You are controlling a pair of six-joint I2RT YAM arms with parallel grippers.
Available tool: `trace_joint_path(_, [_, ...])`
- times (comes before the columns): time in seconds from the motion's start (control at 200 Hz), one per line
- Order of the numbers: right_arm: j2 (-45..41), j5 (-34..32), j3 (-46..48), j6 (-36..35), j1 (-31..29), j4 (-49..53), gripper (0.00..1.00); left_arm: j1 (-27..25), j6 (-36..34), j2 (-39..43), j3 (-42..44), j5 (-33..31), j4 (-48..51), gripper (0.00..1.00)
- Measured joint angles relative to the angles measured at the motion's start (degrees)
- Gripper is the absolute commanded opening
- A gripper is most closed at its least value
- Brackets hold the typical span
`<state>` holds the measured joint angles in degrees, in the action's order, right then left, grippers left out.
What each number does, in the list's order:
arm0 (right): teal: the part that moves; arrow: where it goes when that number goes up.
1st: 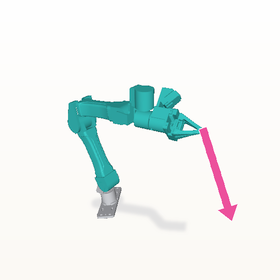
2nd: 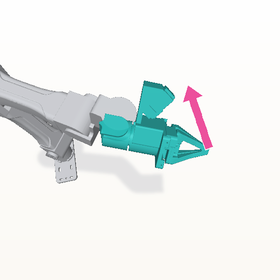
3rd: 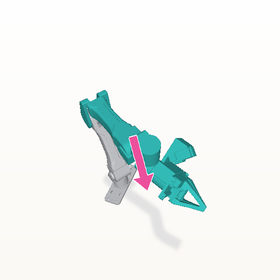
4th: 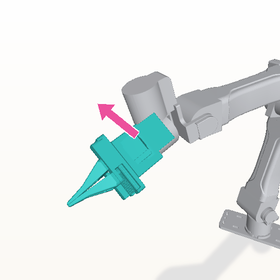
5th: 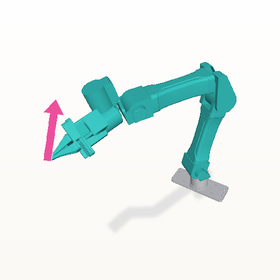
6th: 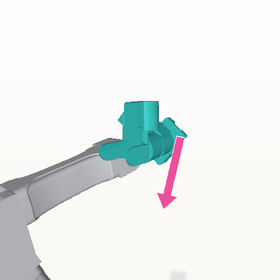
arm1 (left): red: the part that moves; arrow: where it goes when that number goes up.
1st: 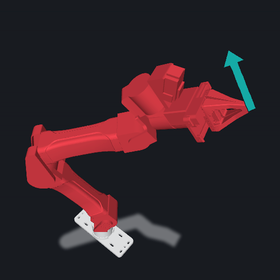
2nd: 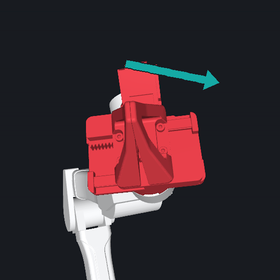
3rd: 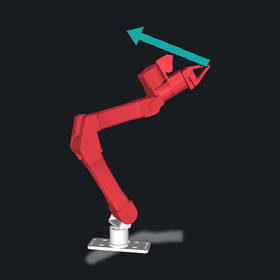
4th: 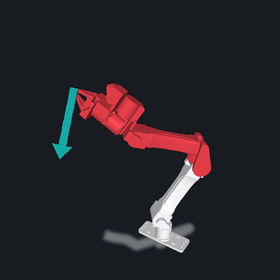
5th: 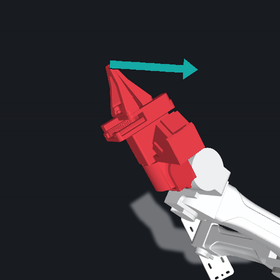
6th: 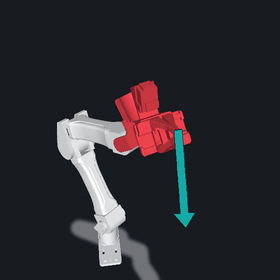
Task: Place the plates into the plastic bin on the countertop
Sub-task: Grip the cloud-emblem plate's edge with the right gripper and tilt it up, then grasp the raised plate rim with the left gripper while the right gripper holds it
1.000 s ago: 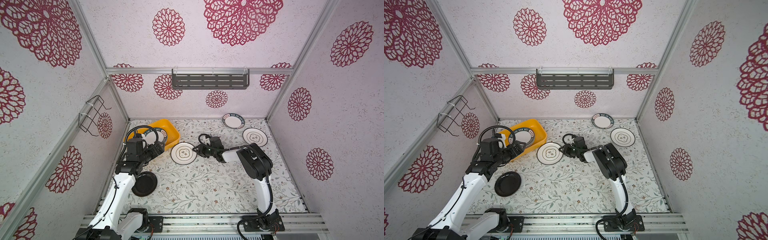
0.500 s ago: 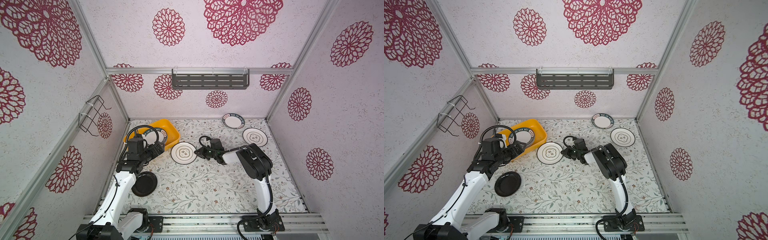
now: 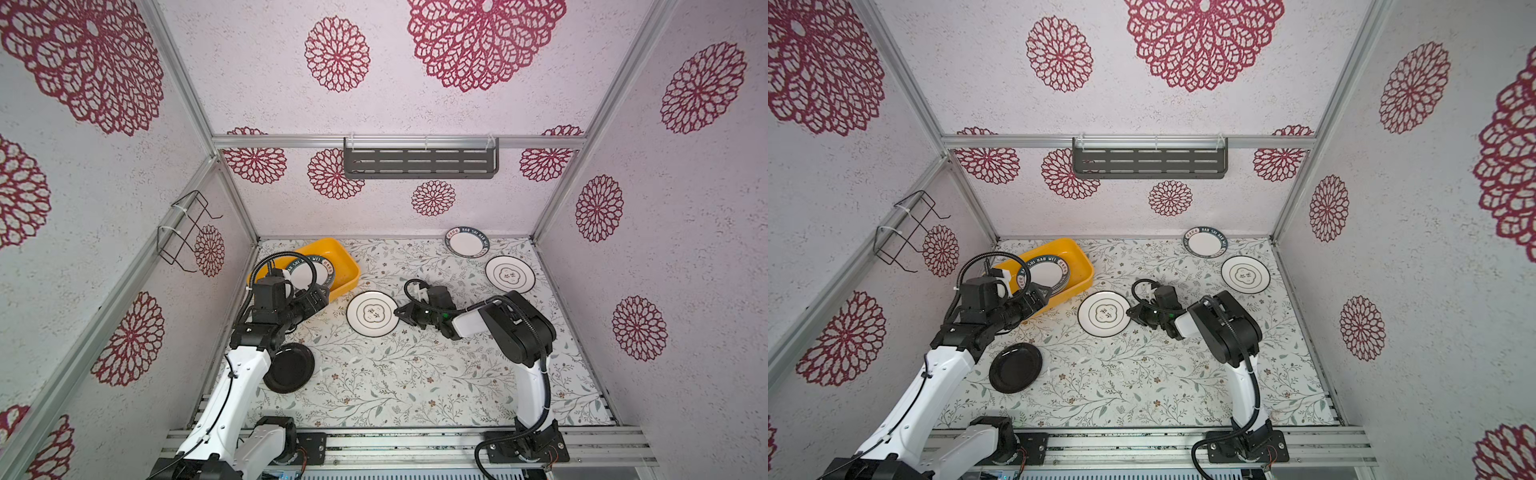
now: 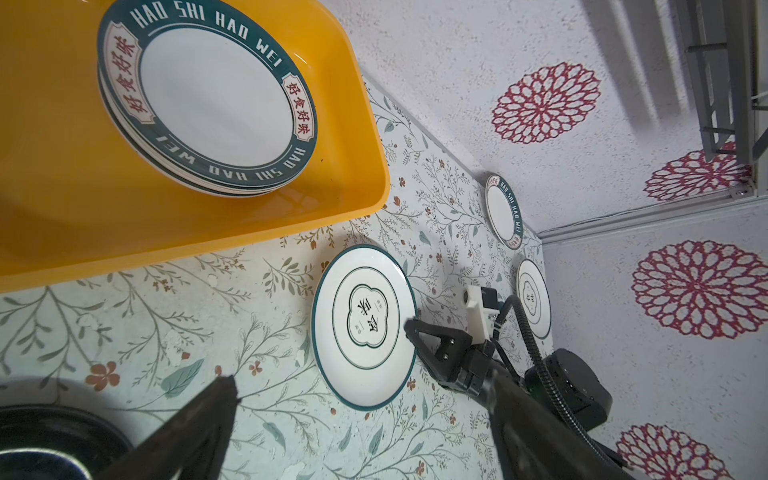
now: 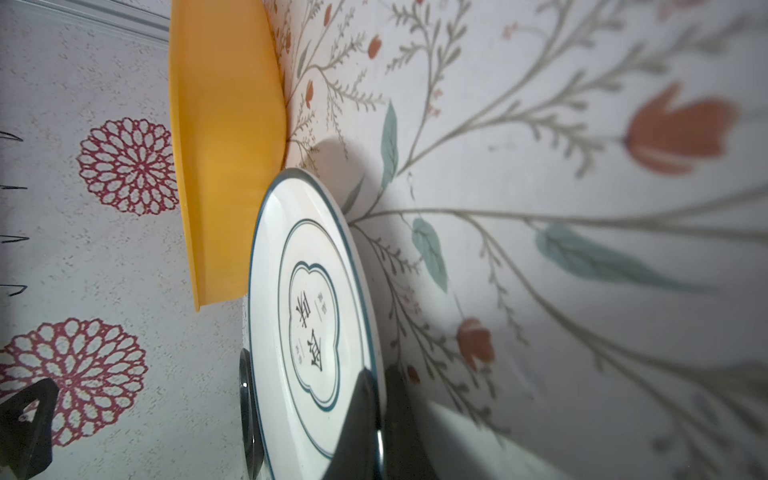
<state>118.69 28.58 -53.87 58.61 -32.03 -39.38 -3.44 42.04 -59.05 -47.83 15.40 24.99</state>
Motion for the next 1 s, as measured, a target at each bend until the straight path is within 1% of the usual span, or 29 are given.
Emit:
trace_joint_path(0.19, [-4.76, -0.31, 5.18, 0.07, 0.11, 0.87, 0.0, -2.58, 0.66, 0.0, 0.04, 0.44, -0.04, 0.97])
trace_joint_path(0.38, [-12.24, -1.62, 10.45, 0.07, 0.11, 1.14, 0.0, -5.25, 1.14, 0.44, 1.86, 0.55, -0.28, 0.97])
trace_joint_path(0.51, [-16.61, -2.93, 12.68, 0.0, 0.11, 1.31, 0.0, -5.66, 1.14, 0.63, 2.14, 0.63, -0.26, 0.97])
trace_joint_path(0.736, [-21.38, -4.35, 16.0, 0.44, 0.11, 1.16, 0.0, -5.88, 0.76, 0.74, 2.12, 1.2, 0.02, 0.97])
trace_joint_path(0.946, [-26.36, -4.94, 15.52, -0.09, 0.11, 5.31, 0.0, -5.95, -1.14, -0.68, -0.26, 1.84, 1.68, 0.97])
trace_joint_path(1.001, [-27.34, -5.11, 14.27, -0.46, 0.11, 7.15, 0.0, -5.95, -1.57, -1.9, -0.96, 2.29, 1.64, 0.99])
